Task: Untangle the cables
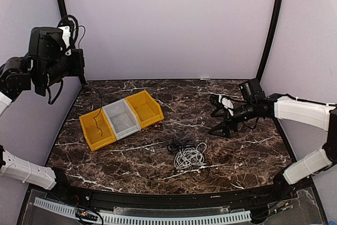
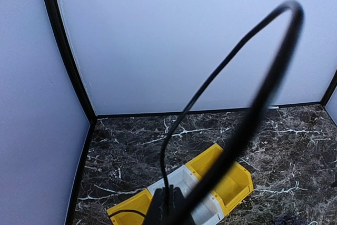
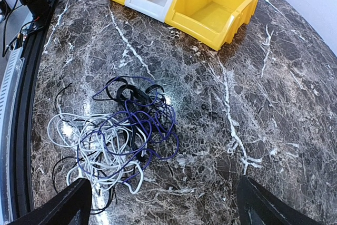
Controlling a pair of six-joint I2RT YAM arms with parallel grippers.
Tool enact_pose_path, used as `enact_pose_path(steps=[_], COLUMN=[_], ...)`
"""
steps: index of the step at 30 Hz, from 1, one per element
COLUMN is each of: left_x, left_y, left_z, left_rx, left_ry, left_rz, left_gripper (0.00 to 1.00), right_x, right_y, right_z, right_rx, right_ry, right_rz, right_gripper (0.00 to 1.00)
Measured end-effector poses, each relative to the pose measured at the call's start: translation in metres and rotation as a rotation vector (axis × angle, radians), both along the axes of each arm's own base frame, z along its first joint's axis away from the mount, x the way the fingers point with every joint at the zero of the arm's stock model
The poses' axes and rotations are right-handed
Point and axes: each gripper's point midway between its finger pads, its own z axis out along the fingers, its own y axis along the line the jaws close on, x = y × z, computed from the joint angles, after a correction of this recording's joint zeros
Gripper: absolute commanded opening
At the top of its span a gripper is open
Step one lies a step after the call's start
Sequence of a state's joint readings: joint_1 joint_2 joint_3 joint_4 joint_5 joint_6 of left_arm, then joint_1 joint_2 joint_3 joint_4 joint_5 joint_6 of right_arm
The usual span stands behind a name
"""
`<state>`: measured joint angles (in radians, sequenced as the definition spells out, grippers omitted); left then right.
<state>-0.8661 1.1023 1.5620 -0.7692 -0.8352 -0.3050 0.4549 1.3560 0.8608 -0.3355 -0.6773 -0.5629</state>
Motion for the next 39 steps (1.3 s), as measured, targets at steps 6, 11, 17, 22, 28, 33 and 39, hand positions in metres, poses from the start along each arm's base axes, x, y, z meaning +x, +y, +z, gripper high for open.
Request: enact_pose_path(steps=[6,11,17,22,28,33,39], left_x=[0.001,0.003,0.008,0.013,0.012,0.003,-0.016], left_y=[0.010,0.025,0.029,0.029,0.034,0.042,0.052], left_z=[-0.030,-0.073,-0.141,-0.193,-0.194,-0.166,-0.179], left_rx=[0.014,0.018,-0.011,-0.017,-0.041,-0.067,-0.054], left_ry=[0.049,0.126,0.264,0.392,0.406,0.369,0.460], left_rz=[0.034,0.076,0.077,0.089,0.101,0.103,0.127], left_gripper=[0.00,0.00,0.00,0.00,0.00,0.00,0.00], right_x=[-0.001,-0.002,-0.002,-0.002,-0.002,-0.002,-0.003], right_y=[0.000,0.000,0.000,0.000,0.000,0.001,0.001], right_z=[-0.003,-0.008,-0.012,-0.013,-0.014,-0.021,-0.026], right_rx=[-0.002,-0.007,-0.011,-0.013,-0.014,-0.022,-0.028], right_ry=[0.006,0.024,0.034,0.037,0.037,0.056,0.069], right_rz=[0.002,0.005,0.007,0.008,0.009,0.016,0.025], right_gripper=[0.97,0.97,0.97,0.96,0.96,0.96,0.96])
